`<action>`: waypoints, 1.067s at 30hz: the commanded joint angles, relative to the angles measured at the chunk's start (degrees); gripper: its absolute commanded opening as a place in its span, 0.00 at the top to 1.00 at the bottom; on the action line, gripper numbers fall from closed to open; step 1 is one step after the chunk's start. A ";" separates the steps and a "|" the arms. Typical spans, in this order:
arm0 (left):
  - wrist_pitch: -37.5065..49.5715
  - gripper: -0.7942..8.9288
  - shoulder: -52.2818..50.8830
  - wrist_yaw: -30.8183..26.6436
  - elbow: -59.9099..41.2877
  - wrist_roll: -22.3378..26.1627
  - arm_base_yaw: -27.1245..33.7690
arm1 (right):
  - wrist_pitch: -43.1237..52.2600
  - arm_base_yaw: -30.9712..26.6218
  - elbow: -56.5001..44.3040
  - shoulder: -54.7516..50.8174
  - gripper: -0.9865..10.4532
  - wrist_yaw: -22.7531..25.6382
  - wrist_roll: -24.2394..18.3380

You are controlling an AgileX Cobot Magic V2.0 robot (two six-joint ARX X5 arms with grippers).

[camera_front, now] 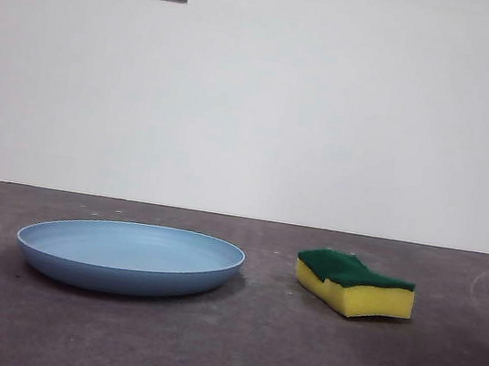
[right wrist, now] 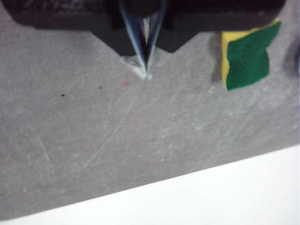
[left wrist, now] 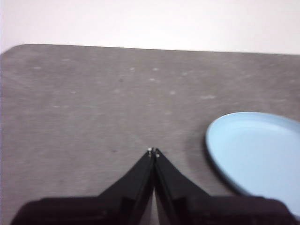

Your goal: Pick up the plate,pick up the cloth,clean the plate with the cloth

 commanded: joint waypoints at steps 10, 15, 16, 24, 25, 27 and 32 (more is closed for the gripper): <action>-0.59 0.93 4.31 6.03 8.79 -11.76 0.11 | -0.98 0.07 8.39 10.14 0.92 -6.10 13.66; -0.92 0.93 11.17 6.23 15.10 -11.47 0.11 | -1.05 0.07 16.04 20.68 0.92 -11.08 12.96; -1.51 0.93 13.57 6.91 16.70 -11.43 0.11 | -1.14 0.07 18.23 23.45 0.92 -12.76 12.04; -8.00 0.93 32.52 16.22 28.76 -8.04 0.11 | -8.22 0.09 33.86 40.00 0.92 -22.08 4.00; -9.62 0.93 35.41 17.40 30.80 -6.69 0.09 | -10.58 0.09 36.39 42.10 0.92 -22.80 1.86; -12.33 0.92 39.43 18.88 33.77 -4.90 0.09 | -14.43 0.13 39.98 44.87 0.92 -22.75 -1.44; -16.37 0.91 48.11 22.36 39.67 -2.84 0.02 | -21.55 0.13 46.58 50.27 0.91 -22.69 -7.28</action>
